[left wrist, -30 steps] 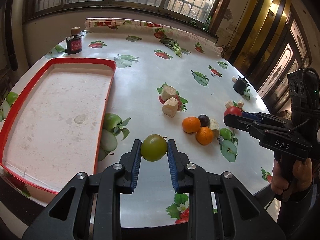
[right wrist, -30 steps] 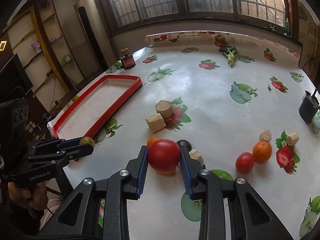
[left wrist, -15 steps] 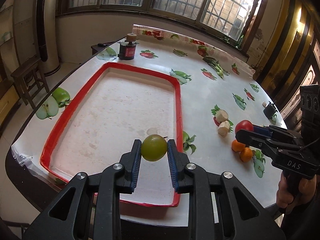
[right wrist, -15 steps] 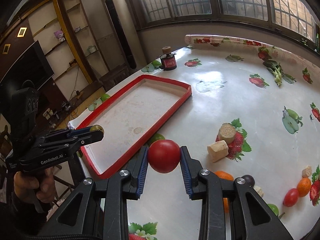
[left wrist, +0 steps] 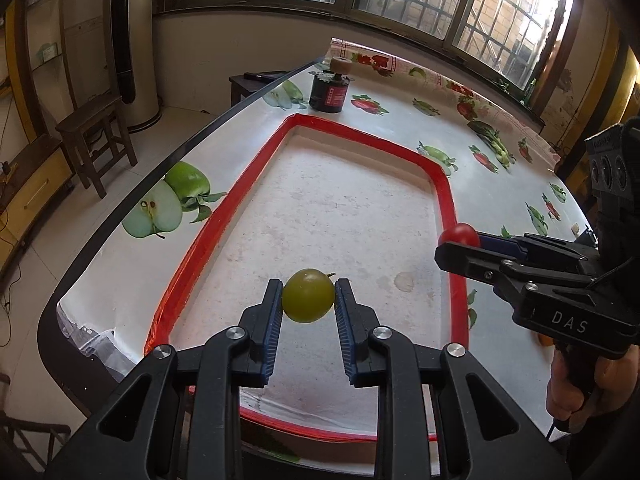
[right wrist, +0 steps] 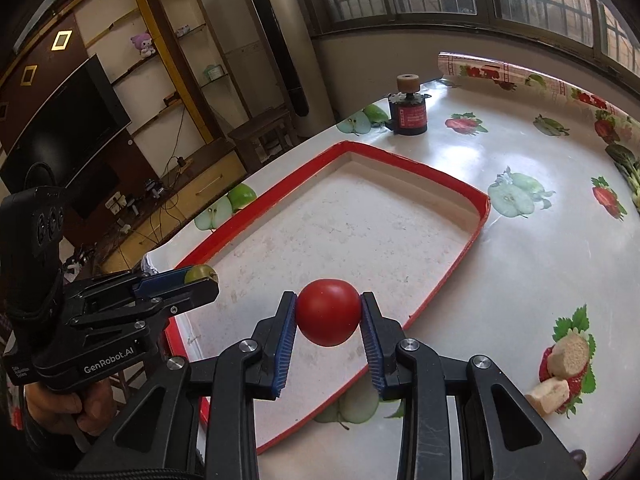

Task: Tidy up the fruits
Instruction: 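Carry grape and tomato into the red tray and open both grippers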

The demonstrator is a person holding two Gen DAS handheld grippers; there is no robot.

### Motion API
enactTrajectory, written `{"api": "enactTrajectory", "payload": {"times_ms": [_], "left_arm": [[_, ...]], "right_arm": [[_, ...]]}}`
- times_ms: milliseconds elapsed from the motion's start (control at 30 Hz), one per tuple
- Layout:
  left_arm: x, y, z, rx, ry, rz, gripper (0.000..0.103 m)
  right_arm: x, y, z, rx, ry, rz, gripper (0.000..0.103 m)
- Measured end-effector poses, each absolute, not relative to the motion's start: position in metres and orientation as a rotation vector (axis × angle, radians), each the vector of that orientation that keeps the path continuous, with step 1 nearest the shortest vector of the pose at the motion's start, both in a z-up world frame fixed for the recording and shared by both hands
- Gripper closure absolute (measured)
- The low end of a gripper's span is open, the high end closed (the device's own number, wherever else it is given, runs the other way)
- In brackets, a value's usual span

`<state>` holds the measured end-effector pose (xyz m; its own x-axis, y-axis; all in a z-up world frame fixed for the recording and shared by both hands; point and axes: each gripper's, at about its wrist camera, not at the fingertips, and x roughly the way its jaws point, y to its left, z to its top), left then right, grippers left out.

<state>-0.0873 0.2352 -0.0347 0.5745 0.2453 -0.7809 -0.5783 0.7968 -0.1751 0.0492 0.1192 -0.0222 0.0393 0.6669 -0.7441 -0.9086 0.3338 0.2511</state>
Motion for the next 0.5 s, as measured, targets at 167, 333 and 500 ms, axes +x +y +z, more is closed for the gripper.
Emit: {"api": "enactTrajectory", "payload": {"times_ms": [167, 333, 500], "left_arm": [[-0.083, 0.239, -0.048, -0.441, 0.867, 0.512, 0.08], [-0.08, 0.242, -0.057, -0.426, 0.9, 0.525, 0.08], [-0.079, 0.241, -0.065, -0.428, 0.924, 0.529, 0.078]], "right_arm": [[0.049, 0.15, -0.044, -0.394, 0.946, 1.238, 0.071], [0.048, 0.162, -0.06, -0.44, 0.962, 1.223, 0.071], [0.052, 0.169, -0.073, -0.469, 0.979, 1.2, 0.07]]}}
